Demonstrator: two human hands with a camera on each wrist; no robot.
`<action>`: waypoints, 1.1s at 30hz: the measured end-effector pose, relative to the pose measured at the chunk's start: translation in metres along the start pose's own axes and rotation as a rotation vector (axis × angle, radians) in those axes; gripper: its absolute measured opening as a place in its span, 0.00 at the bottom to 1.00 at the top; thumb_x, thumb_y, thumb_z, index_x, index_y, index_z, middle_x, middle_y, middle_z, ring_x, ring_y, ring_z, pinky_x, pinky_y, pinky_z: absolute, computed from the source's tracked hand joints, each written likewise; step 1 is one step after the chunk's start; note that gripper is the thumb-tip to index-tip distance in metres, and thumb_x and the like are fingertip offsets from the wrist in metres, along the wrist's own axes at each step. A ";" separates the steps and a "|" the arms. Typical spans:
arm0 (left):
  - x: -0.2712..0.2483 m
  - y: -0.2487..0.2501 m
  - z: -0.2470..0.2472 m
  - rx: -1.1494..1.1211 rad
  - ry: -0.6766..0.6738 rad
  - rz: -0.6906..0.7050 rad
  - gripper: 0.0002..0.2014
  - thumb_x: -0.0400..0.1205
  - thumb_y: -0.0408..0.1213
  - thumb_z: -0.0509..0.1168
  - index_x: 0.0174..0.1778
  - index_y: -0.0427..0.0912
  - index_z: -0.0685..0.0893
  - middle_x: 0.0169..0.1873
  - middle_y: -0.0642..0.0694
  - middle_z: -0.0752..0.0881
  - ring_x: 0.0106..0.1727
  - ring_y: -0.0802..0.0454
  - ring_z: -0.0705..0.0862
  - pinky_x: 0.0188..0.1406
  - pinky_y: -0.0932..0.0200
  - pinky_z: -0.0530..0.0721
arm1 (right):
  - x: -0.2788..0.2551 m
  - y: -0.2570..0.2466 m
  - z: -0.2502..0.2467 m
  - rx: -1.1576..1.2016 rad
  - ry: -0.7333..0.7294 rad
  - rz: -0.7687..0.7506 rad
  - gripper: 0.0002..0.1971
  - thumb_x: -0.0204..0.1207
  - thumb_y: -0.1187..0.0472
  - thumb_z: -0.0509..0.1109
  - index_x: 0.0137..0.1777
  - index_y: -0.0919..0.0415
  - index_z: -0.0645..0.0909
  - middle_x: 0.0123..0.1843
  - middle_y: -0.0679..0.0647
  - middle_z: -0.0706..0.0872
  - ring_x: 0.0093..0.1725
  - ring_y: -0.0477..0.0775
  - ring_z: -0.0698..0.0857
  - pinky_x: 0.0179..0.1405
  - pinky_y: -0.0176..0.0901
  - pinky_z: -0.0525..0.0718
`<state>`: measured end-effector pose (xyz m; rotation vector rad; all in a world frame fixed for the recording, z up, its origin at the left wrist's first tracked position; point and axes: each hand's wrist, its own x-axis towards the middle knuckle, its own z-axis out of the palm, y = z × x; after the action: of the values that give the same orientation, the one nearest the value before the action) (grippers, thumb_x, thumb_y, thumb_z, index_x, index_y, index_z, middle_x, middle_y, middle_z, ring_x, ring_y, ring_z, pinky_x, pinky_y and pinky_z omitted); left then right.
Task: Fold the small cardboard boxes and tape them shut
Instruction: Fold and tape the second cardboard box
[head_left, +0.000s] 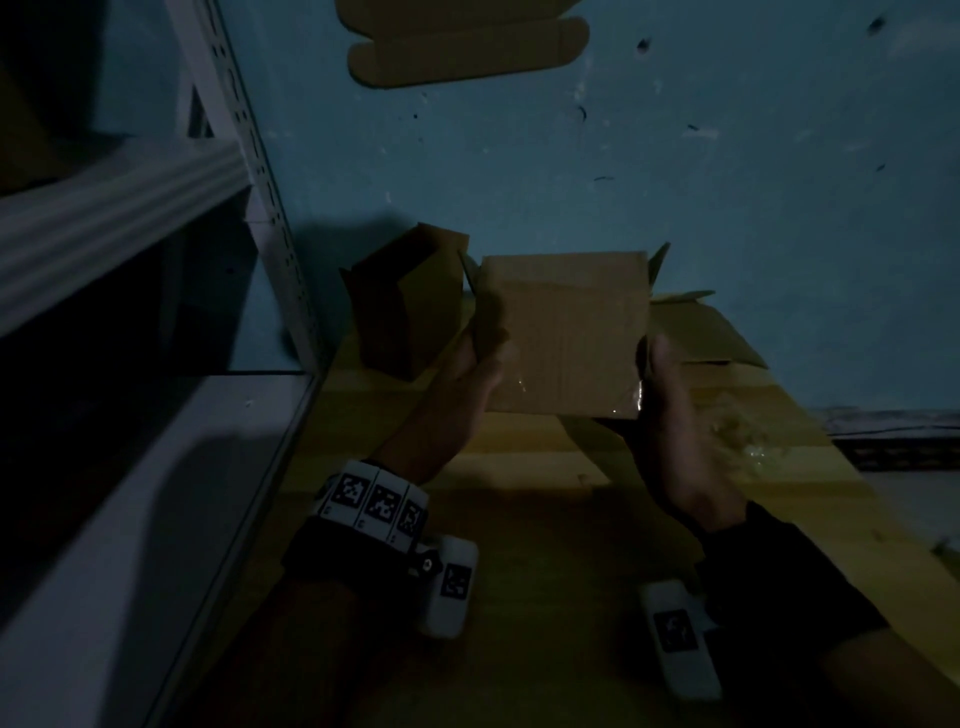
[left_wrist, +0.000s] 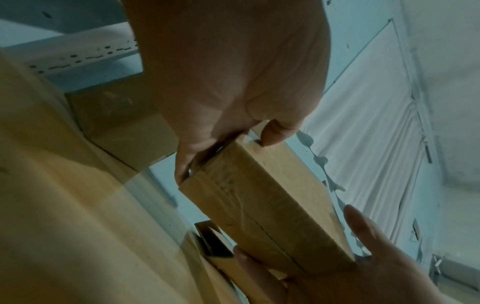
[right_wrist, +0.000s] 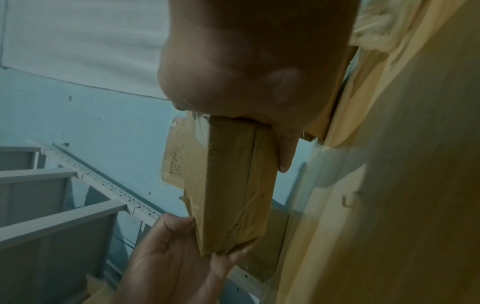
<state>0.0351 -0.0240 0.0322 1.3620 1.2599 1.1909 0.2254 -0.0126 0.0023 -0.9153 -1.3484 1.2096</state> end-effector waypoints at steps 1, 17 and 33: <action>0.000 0.000 0.000 0.000 0.008 -0.007 0.17 0.89 0.40 0.55 0.74 0.54 0.68 0.50 0.67 0.76 0.53 0.66 0.78 0.44 0.72 0.75 | 0.000 0.000 0.000 0.000 0.002 0.002 0.28 0.87 0.36 0.45 0.83 0.42 0.67 0.76 0.43 0.80 0.74 0.46 0.80 0.71 0.63 0.81; 0.006 -0.008 -0.006 0.104 -0.038 0.010 0.13 0.90 0.35 0.54 0.66 0.56 0.69 0.47 0.61 0.76 0.43 0.69 0.75 0.33 0.83 0.73 | 0.003 0.011 0.001 0.007 -0.032 0.026 0.35 0.79 0.34 0.63 0.84 0.44 0.64 0.78 0.46 0.79 0.78 0.52 0.78 0.77 0.75 0.71; 0.004 -0.004 -0.007 0.109 -0.124 0.158 0.25 0.87 0.37 0.60 0.82 0.43 0.66 0.59 0.69 0.77 0.53 0.86 0.78 0.48 0.84 0.75 | 0.006 0.004 -0.002 0.053 0.043 0.038 0.26 0.85 0.39 0.59 0.79 0.50 0.73 0.67 0.47 0.88 0.66 0.48 0.87 0.58 0.49 0.87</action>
<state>0.0274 -0.0198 0.0291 1.6161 1.1603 1.1385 0.2265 -0.0054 -0.0002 -0.9281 -1.2640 1.2417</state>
